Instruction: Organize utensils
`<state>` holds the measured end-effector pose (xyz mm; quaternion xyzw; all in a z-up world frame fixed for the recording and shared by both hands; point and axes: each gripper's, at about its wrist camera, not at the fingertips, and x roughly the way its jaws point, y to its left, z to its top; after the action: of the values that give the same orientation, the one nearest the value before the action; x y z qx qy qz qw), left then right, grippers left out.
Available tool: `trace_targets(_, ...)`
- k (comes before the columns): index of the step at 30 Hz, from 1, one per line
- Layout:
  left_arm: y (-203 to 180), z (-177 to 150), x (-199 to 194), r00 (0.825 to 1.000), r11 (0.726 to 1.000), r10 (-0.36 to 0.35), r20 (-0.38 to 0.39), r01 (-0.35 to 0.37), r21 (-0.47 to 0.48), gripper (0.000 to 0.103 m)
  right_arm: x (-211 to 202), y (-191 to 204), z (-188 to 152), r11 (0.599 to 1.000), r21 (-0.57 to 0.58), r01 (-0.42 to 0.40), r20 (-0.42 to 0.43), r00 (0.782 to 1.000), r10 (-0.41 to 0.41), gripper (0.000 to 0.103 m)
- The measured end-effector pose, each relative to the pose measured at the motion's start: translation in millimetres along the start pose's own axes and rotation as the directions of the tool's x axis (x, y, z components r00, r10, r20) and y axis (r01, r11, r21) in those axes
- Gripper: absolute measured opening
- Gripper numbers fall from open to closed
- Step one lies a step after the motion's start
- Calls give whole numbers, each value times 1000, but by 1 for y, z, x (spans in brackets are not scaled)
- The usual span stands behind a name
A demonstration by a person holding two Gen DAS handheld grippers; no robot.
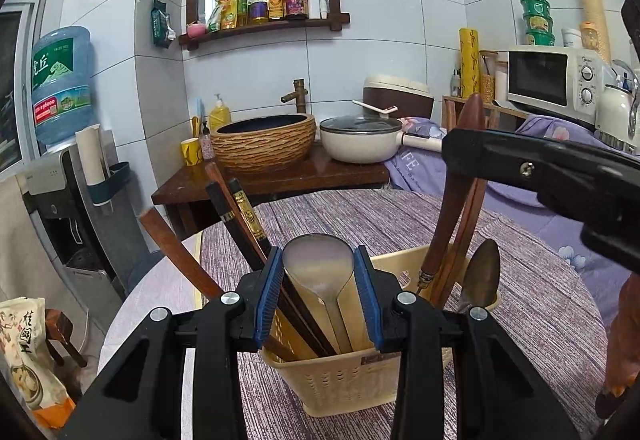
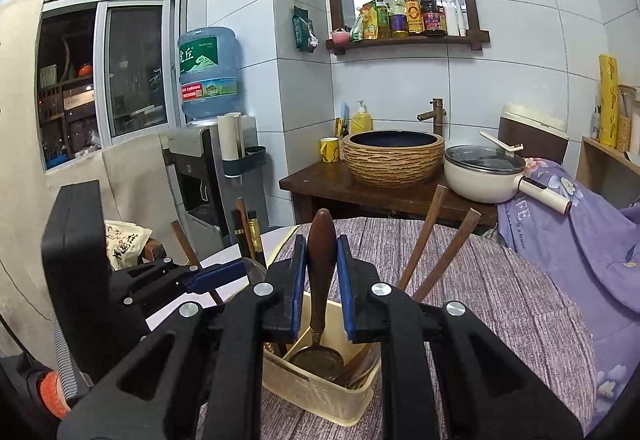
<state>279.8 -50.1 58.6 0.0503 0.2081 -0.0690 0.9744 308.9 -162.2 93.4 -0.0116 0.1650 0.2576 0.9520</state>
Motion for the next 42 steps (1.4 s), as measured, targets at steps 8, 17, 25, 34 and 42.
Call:
trace_targets(8, -1, -7, -15, 999, 999, -43, 25, 43, -2, 48, -18, 1, -14, 998, -51, 25, 7, 1000, -25, 17)
trace_targets(17, 4, -12, -46, 995, 996, -62, 80, 67, -62, 61, -25, 0, -17, 997, -64, 33, 1, 999, -34, 18)
trace_targets(25, 10, -19, -81, 989, 992, -61, 135, 74, -98, 67, -26, 16, -22, 986, -162, 40, -13, 999, -42, 18)
trace_targets(34, 26, -24, -78, 995, 978, -55, 86, 71, -196, 68, 3, 11, -4, 991, -109, 81, -128, 987, -95, 17)
trace_targets(42, 35, -30, -80, 996, 981, -43, 81, 57, -185, 69, 25, 17, 11, 986, -168, -15, -158, 987, -12, 16)
